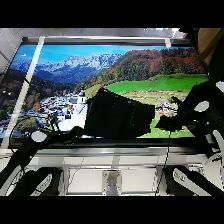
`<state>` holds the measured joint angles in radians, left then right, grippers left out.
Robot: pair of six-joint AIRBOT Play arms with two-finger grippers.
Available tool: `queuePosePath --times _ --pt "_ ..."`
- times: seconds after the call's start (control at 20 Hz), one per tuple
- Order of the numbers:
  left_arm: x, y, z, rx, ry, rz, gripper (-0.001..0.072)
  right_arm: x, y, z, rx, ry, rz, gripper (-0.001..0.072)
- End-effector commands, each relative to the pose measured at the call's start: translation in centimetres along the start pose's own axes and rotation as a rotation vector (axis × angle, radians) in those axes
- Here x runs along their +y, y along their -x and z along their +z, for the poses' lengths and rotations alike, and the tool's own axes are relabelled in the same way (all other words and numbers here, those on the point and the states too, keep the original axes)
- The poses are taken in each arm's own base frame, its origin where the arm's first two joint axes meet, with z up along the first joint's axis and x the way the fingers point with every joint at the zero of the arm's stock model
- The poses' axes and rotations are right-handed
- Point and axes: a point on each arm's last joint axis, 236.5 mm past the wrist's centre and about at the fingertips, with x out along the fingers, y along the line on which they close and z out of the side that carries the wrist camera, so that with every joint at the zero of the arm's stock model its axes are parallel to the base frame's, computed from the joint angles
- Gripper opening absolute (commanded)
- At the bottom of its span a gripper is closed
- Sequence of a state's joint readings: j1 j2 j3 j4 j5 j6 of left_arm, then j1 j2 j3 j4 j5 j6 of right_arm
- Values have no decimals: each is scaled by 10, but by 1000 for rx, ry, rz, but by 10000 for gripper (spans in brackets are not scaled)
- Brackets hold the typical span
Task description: Fold the clothes and pants, and hang the long-sleeved shirts on hangers.
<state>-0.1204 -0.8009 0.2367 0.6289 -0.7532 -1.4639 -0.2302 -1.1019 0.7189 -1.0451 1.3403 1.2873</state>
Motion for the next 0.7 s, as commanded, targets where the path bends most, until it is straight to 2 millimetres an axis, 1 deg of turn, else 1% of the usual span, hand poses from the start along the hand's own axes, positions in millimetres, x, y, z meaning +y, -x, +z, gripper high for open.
queuePosePath --times 0.0,0.2,0.35,0.45,0.6,0.65 --pt "3 -11 0 -12 7 22 522 1 0 -1 4 -1 3 316" --pt "8 -14 3 -17 18 37 522 0 0 0 0 -1 1 316" --pt "12 -18 13 -57 49 44 520 -1 0 4 -17 -1 -3 316" --pt "17 -23 19 -75 91 52 483 -1 0 5 -24 -1 -5 316" --pt "24 -28 19 -68 122 71 481 -1 0 5 -23 -1 -4 316" --pt "22 -29 19 -67 131 61 449 -1 0 5 -23 -1 -5 315"
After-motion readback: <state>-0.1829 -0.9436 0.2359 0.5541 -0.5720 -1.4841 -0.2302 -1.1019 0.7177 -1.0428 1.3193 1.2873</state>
